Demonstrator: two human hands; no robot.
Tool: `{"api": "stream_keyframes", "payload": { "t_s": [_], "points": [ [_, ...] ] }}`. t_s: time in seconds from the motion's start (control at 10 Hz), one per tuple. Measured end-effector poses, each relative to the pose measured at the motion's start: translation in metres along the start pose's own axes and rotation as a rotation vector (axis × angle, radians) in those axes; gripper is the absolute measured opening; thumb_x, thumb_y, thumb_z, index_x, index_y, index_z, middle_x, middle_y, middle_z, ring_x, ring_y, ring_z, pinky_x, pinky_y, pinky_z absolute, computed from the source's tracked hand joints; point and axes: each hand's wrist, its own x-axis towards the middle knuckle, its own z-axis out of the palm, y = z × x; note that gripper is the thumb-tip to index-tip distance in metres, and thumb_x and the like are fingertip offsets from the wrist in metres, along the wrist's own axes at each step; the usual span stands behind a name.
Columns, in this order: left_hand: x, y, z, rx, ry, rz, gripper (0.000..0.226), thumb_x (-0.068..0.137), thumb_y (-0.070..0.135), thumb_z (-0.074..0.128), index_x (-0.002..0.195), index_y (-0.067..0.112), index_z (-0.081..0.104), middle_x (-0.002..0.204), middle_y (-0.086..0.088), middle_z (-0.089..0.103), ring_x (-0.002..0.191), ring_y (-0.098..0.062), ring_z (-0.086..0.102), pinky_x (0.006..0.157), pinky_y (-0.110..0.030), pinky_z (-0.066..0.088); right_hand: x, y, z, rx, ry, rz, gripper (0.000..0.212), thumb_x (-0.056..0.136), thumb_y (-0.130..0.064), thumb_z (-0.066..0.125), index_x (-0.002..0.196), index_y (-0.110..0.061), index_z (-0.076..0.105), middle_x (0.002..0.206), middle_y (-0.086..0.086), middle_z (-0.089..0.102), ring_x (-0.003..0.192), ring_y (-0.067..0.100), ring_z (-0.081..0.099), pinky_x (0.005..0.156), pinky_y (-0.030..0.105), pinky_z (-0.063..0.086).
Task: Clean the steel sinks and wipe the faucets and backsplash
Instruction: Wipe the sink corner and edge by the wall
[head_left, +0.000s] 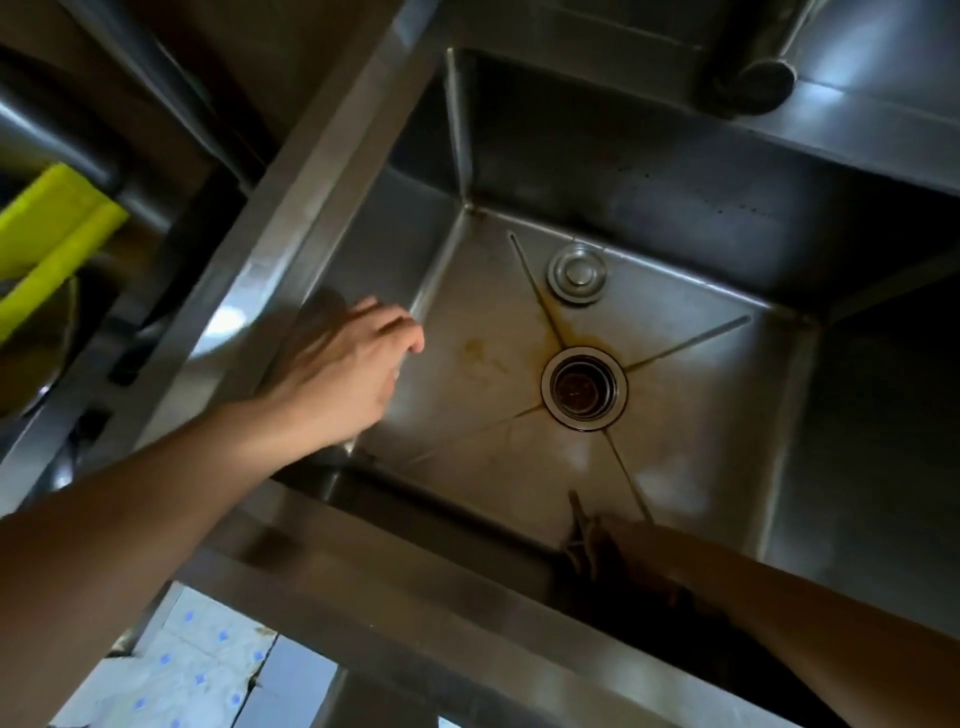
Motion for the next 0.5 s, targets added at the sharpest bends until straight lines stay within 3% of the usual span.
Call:
{"api": "stream_keyframes", "payload": {
  "t_s": [0.1, 0.2, 0.3, 0.4, 0.5],
  "points": [
    [0.006, -0.015, -0.015, 0.085, 0.099, 0.021, 0.042, 0.061, -0.011, 0.065, 0.100, 0.004, 0.065, 0.107, -0.011, 0.062, 0.100, -0.029, 0.049, 0.083, -0.040, 0.043, -0.006, -0.034, -0.003, 0.180, 0.020, 0.016, 0.029, 0.097, -0.028, 0.047, 0.124, -0.021, 0.052, 0.124, 0.007, 0.059, 0.108, 0.026, 0.057, 0.091, 0.036, 0.046],
    [0.006, -0.035, -0.023, 0.195, 0.119, -0.043, 0.049, 0.061, -0.007, 0.068, 0.109, 0.006, 0.062, 0.125, -0.012, 0.056, 0.114, -0.030, 0.040, 0.092, -0.043, 0.040, 0.000, -0.055, -0.008, 0.188, 0.009, -0.024, 0.028, 0.098, -0.028, 0.047, 0.124, -0.019, 0.054, 0.126, 0.002, 0.056, 0.106, 0.020, 0.055, 0.085, 0.025, 0.042],
    [0.004, -0.053, -0.022, 0.218, 0.143, -0.096, 0.050, 0.064, -0.002, 0.070, 0.113, 0.006, 0.060, 0.130, -0.013, 0.052, 0.117, -0.031, 0.039, 0.096, -0.042, 0.037, 0.009, -0.091, -0.021, 0.210, 0.065, -0.101, 0.028, 0.097, -0.029, 0.049, 0.123, -0.020, 0.055, 0.125, 0.002, 0.056, 0.110, 0.020, 0.054, 0.074, 0.014, 0.039],
    [0.002, -0.063, -0.024, 0.170, 0.155, -0.111, 0.045, 0.069, 0.006, 0.069, 0.113, 0.007, 0.060, 0.128, -0.012, 0.052, 0.113, -0.031, 0.045, 0.097, -0.041, 0.040, 0.026, -0.128, -0.032, 0.175, 0.109, -0.205, 0.026, 0.094, -0.036, 0.055, 0.117, -0.024, 0.057, 0.126, -0.001, 0.057, 0.110, 0.017, 0.052, 0.081, 0.020, 0.037],
    [0.000, -0.069, -0.024, 0.161, 0.150, -0.091, 0.043, 0.072, 0.012, 0.066, 0.114, 0.009, 0.060, 0.127, -0.010, 0.053, 0.111, -0.029, 0.048, 0.097, -0.037, 0.040, 0.039, -0.166, -0.047, 0.161, 0.155, -0.294, 0.030, 0.095, -0.031, 0.055, 0.123, -0.019, 0.056, 0.128, 0.000, 0.056, 0.116, 0.018, 0.052, 0.083, 0.020, 0.034]
  ]
}}
